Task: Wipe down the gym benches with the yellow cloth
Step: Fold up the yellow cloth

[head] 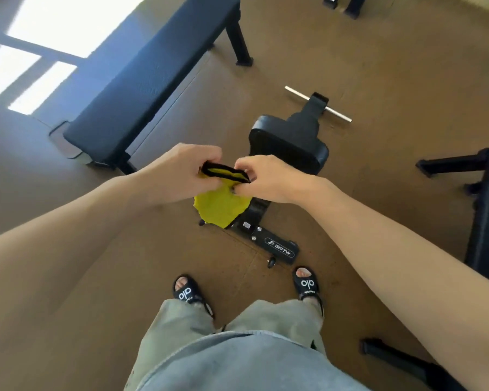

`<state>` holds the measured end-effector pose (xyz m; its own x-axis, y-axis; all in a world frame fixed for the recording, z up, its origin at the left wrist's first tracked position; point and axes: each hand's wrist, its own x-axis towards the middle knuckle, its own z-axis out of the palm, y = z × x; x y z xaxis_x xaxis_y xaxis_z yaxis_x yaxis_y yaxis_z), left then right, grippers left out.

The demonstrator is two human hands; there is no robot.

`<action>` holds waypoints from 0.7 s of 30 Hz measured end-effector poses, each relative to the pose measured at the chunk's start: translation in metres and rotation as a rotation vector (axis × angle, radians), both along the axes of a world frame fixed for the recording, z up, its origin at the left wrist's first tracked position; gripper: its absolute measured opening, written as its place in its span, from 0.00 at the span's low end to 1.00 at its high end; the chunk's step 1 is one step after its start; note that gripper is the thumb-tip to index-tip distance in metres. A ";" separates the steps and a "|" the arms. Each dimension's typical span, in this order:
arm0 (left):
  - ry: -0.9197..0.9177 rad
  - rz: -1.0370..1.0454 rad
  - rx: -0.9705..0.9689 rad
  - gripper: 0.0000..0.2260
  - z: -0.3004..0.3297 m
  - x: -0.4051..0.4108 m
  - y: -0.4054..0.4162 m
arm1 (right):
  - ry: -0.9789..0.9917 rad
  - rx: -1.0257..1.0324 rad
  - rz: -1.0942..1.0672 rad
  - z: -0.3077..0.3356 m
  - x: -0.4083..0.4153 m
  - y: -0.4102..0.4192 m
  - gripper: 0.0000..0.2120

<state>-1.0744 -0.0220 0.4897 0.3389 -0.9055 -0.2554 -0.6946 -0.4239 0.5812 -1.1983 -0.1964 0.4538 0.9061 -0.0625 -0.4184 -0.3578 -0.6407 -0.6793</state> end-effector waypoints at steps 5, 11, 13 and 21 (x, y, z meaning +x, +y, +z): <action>0.056 0.009 -0.045 0.07 0.011 0.077 0.075 | -0.003 -0.002 -0.073 0.000 0.062 0.079 0.10; 0.129 0.194 -0.118 0.08 0.020 0.148 0.113 | -0.053 0.550 -0.448 0.006 0.131 0.127 0.12; 0.140 0.235 -0.109 0.08 0.019 0.170 0.117 | -0.040 0.756 -0.579 -0.001 0.152 0.140 0.15; 0.499 0.755 -0.176 0.05 0.022 0.265 0.127 | 0.044 1.206 -0.642 -0.024 0.246 0.168 0.33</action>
<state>-0.8096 0.1050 0.5119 0.7432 -0.5286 -0.4102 0.0785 -0.5400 0.8380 -0.9524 -0.0284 0.4294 0.8407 -0.0426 -0.5398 -0.4009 0.6211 -0.6734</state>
